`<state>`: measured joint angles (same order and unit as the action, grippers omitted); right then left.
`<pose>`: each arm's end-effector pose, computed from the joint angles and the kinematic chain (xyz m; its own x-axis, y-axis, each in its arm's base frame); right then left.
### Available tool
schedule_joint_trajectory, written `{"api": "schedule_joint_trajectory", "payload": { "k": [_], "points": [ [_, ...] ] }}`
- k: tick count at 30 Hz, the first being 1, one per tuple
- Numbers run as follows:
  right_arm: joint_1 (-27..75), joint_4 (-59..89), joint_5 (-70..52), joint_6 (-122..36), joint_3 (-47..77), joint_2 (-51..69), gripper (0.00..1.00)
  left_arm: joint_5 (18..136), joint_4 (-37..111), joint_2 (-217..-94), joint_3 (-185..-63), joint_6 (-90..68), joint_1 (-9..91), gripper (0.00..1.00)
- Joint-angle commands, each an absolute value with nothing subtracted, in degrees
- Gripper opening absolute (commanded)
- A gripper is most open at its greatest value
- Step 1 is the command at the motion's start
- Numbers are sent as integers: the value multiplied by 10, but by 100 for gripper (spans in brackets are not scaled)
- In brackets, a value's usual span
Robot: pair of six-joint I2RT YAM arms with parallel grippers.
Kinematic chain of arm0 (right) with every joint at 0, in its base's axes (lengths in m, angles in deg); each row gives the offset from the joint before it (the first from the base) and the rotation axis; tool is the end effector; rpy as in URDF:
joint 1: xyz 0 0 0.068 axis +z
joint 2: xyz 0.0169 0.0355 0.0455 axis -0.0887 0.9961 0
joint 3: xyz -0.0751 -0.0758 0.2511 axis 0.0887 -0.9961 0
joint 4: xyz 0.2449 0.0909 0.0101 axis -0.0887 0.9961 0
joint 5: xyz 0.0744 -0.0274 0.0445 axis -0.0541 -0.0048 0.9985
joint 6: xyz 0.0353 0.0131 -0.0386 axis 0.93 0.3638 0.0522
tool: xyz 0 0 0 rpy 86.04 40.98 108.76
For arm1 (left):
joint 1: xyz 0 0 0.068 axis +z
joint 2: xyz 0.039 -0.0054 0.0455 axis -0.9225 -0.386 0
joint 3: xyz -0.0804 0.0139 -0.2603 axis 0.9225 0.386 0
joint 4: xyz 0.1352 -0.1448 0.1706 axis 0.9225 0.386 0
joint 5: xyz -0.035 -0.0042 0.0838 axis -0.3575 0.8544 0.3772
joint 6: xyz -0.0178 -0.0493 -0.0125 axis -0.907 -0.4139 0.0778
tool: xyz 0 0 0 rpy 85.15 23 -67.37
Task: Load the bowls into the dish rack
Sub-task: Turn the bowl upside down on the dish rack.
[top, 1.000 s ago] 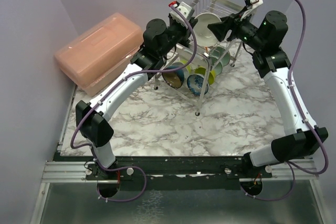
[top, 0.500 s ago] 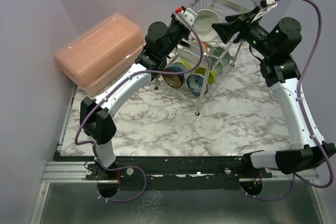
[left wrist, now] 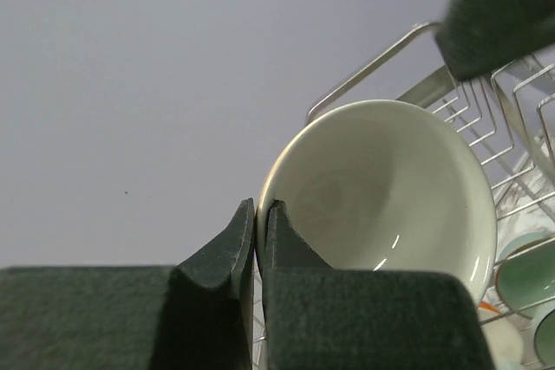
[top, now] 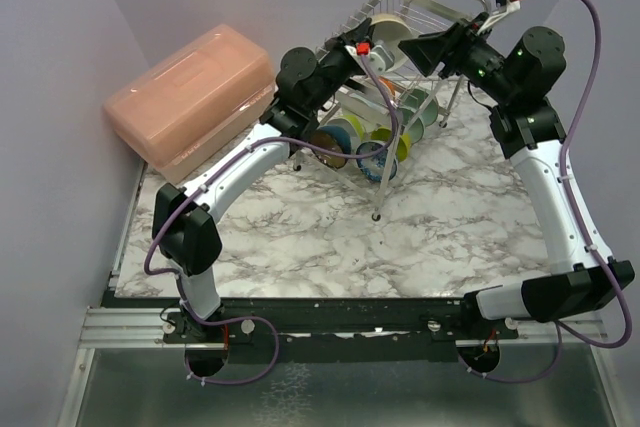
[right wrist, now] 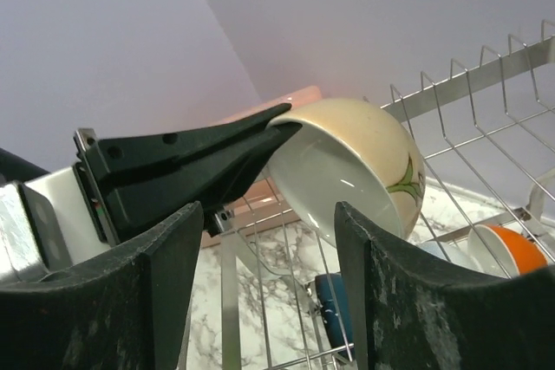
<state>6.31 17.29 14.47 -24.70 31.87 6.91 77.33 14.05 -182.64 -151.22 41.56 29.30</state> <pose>0.2868 0.0763 0.5077 -0.1149 0.3492 -0.9300 -0.6771 0.6575 0.3306 0.3314 -0.2650 0.4619 0.6900 0.2810 -0.6670 0.3420 0.6856 0.6426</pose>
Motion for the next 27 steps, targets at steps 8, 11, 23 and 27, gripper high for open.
{"api": "schedule_joint_trajectory", "payload": {
  "k": [8,11,23,27],
  "points": [
    [51,204,168,-150,412,124,74,729,78,-1805,-1492,547,288,0],
    [49,234,159,-144,441,147,74,721,78,-1800,-1485,558,287,0],
    [36,242,195,-235,408,133,71,675,87,-1790,-1467,600,288,0],
    [34,270,208,-347,409,119,84,674,87,-1786,-1463,607,288,0]
  ]
}}
